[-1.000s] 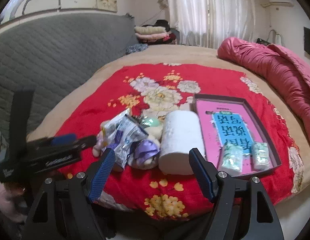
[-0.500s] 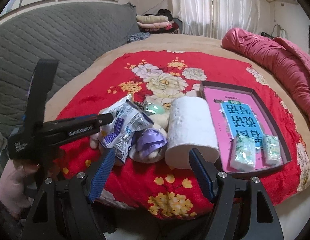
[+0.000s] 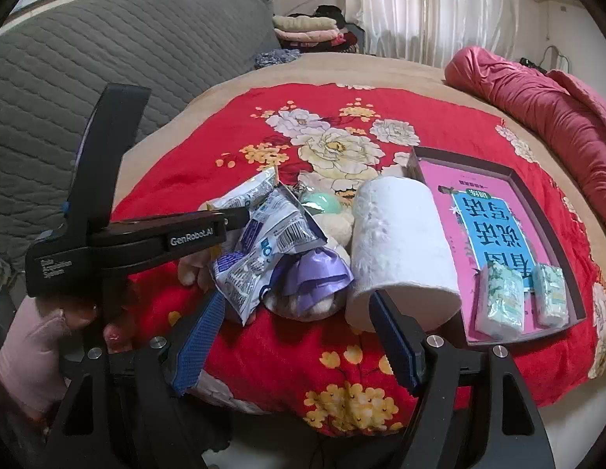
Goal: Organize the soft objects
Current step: 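Grasp the yellow snack bag with the left tool while the right tool grasps the white-blue bag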
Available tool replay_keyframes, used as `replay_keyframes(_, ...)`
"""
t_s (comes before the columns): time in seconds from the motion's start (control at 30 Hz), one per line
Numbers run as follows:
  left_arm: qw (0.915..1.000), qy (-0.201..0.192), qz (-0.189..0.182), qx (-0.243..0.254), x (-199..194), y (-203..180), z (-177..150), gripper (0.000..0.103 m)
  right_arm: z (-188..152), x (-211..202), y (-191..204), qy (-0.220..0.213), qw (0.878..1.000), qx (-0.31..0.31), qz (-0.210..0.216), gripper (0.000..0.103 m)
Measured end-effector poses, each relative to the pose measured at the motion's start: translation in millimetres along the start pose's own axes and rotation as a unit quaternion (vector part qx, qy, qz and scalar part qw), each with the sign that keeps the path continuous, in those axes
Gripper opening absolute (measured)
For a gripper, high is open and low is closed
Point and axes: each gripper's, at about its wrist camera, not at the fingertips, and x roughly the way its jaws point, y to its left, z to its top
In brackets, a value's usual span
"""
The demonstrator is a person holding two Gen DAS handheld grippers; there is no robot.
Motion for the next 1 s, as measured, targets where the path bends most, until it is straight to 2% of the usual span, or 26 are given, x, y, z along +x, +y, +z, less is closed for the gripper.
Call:
replay_keyframes(0.13, 0.9988, -0.023, -0.031, -0.029, -13.9, 13.0, 1.5, 0.015, 6.5, 5.9, 4.3, 0.000, 1.000, 0.002, 0.001, 0.078)
replay_keyframes(0.3, 0.9942, -0.072, -0.066, -0.046, -41.7, 23.5, 3.8, 0.015, 12.5, 21.8, 22.6, 0.013, 1.000, -0.008, 0.016, 0.078)
replay_keyframes(0.5, 0.9906, -0.113, -0.057, -0.051, -66.3, 37.4, 6.3, 0.015, 16.9, 41.4, 38.1, 0.025, 0.999, -0.007, 0.026, 0.078)
replay_keyframes(0.77, 0.9902, -0.115, -0.056, -0.056, -67.8, 48.3, 3.7, 0.015, 35.6, 64.3, 28.6, 0.030, 0.999, 0.024, -0.014, 0.078)
replay_keyframes(0.9, 0.9899, -0.116, -0.059, -0.057, -67.9, 49.0, 3.3, 0.015, 35.6, 79.0, 30.0, 0.052, 0.998, 0.015, -0.037, 0.078)
replay_keyframes(1.0, 0.9899, -0.116, -0.059, -0.057, -67.3, 48.1, 2.0, 0.015, 35.2, 85.0, 38.9, 0.041, 0.998, -0.007, -0.049, 0.078)
